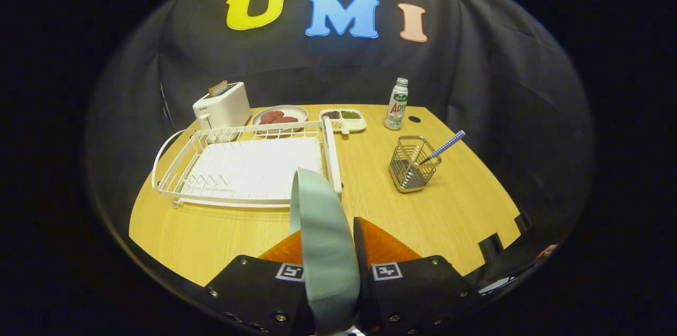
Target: Take the plate from the dish rack, then take the spoon from the basket and place it into the plate.
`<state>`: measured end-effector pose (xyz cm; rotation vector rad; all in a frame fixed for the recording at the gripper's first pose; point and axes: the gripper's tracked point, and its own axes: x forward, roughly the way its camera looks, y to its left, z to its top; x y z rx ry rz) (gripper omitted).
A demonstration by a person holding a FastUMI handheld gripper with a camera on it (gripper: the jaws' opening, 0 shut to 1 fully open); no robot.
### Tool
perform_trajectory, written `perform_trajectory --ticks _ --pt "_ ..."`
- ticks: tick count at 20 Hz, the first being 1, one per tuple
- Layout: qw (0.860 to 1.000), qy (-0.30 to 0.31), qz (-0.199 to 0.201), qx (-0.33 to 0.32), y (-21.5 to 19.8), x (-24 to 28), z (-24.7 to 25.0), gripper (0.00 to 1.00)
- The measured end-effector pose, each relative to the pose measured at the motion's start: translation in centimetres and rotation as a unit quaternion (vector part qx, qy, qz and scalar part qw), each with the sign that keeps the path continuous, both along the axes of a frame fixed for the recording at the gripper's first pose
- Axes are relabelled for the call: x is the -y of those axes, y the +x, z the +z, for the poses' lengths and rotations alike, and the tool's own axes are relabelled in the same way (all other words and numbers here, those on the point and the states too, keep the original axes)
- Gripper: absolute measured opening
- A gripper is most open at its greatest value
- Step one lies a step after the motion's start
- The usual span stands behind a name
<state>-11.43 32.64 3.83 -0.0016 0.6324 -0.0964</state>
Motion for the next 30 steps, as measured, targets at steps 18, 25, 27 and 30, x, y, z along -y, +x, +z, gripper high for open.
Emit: perform_trajectory --ticks 18,25,27,30 --pt "0.967 0.241 0.021 -0.085 -0.1 -4.5 -6.9 0.3" --pt "0.936 0.329 0.026 -0.125 -0.3 -6.5 -9.6 0.31" --pt "0.935 0.328 0.018 -0.136 -0.4 -6.3 -10.4 0.33" --pt "0.94 0.311 0.013 -0.139 -0.8 -5.8 -11.1 0.4"
